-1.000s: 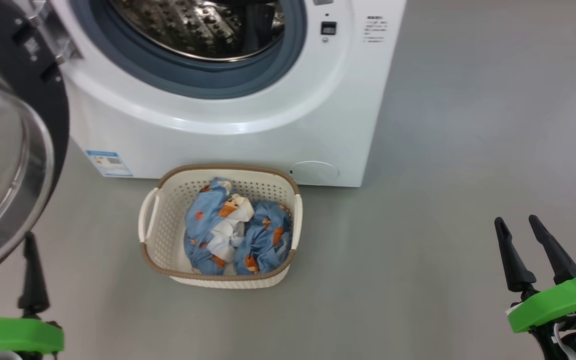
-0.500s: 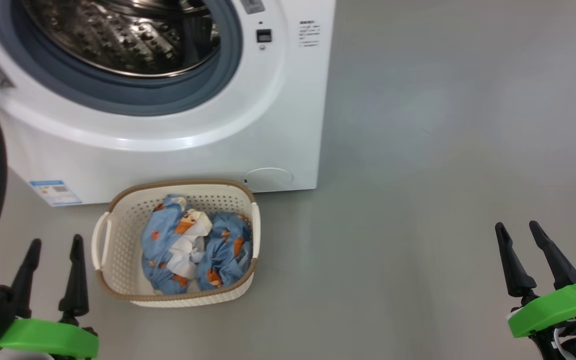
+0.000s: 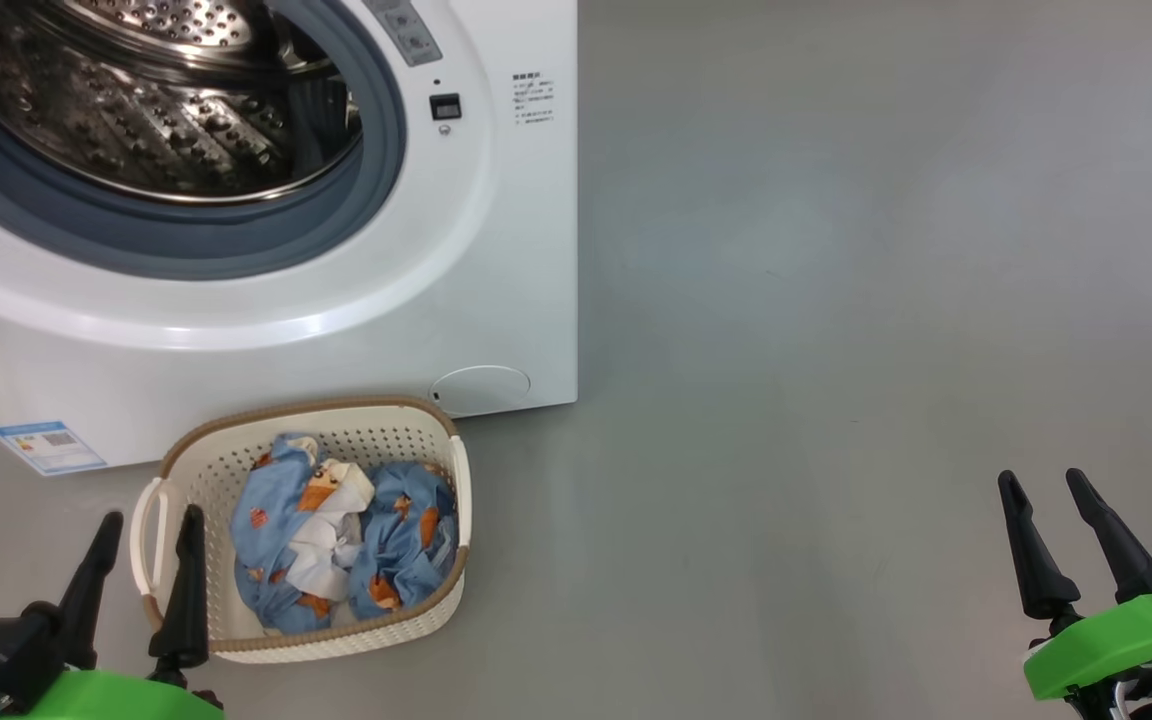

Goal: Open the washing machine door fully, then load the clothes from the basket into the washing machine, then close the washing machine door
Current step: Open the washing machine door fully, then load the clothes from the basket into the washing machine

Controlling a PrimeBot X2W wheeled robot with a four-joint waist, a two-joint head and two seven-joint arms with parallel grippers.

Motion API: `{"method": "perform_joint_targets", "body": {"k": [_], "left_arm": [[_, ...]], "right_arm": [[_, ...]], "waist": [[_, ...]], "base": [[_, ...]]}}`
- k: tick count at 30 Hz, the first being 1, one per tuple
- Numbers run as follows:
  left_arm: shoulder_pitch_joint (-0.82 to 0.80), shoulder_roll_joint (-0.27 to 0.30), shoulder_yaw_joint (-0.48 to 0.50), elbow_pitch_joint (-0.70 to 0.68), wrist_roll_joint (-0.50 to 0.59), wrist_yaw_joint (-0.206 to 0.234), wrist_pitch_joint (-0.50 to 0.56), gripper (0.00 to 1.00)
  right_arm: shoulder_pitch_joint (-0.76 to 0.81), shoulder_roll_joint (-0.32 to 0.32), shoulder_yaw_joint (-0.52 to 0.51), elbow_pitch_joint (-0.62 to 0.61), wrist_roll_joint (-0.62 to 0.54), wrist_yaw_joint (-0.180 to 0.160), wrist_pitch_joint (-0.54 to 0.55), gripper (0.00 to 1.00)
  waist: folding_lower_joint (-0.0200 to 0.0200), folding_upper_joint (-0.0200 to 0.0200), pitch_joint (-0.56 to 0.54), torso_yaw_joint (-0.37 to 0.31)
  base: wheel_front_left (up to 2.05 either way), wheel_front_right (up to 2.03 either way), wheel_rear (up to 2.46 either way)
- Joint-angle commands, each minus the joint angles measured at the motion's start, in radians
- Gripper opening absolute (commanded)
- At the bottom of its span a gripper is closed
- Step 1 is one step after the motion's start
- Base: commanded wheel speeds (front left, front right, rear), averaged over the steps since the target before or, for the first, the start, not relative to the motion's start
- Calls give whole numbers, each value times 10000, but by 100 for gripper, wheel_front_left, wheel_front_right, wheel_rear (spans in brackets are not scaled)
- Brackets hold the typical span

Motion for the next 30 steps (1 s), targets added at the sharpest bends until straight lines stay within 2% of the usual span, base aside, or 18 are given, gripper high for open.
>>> {"method": "perform_joint_targets", "body": {"k": [1, 18, 30], "left_arm": [[-125, 260, 392, -246, -125, -15, -65, 100], [-160, 305, 391, -439, -251, -15, -65, 100], [-376, 387, 368, -433, -248, -15, -65, 100]], "right_arm": [[41, -132, 178, -228, 12, 85, -132, 100], [-9, -96, 134, -290, -11, 85, -132, 100], [-179, -31, 152, -287, -27, 85, -132, 100]], "waist": [[0, 0, -72, -79], [0, 0, 33, -18], [0, 0, 256, -23]], "base": [[0, 0, 0], [2, -7, 5], [78, -165, 86]]}}
